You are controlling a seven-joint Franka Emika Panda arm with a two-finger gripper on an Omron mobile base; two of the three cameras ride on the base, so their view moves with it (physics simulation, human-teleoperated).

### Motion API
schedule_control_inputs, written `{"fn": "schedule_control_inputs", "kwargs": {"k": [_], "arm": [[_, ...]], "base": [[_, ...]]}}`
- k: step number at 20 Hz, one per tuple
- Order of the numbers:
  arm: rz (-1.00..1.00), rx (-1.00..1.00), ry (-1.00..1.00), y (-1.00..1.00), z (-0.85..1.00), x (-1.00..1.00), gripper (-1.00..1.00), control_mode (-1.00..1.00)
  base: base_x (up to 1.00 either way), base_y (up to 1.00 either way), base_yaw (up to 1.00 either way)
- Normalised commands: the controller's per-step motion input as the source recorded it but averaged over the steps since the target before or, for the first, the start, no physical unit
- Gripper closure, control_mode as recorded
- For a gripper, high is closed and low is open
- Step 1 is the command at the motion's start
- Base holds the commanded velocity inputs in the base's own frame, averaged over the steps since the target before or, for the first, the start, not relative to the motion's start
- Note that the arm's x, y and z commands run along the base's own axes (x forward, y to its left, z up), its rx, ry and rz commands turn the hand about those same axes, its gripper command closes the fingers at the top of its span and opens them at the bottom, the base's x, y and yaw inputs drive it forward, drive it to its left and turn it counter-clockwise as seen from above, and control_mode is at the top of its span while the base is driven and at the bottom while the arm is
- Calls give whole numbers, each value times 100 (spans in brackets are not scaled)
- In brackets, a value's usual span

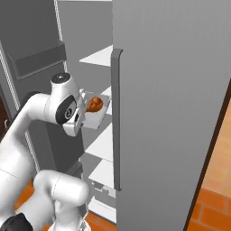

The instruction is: Take the meat container that has the chicken drumstick and place it on the second highest rack of the freezer. Then take the vegetable container that has the squash and sweet potato and place it on the highest rack of the freezer.

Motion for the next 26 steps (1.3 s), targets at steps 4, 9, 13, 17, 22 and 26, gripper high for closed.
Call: {"fn": "schedule_control_inputs", "kwargs": {"k": [4,9,13,17,22,26], "arm": [[0,0,0,0,0,78,100,-100],[0,0,0,-2,-1,74,100,-100],[0,0,0,0,-14,66,100,-100],[0,0,0,0,-19,64,100,-100],[0,0,0,0,-19,67,100,-100],[-3,-1,0,0,-51,52,100,-100]], "base": [[0,0,0],[0,0,0],[0,0,0],[0,0,0],[0,0,0],[0,0,0]]}}
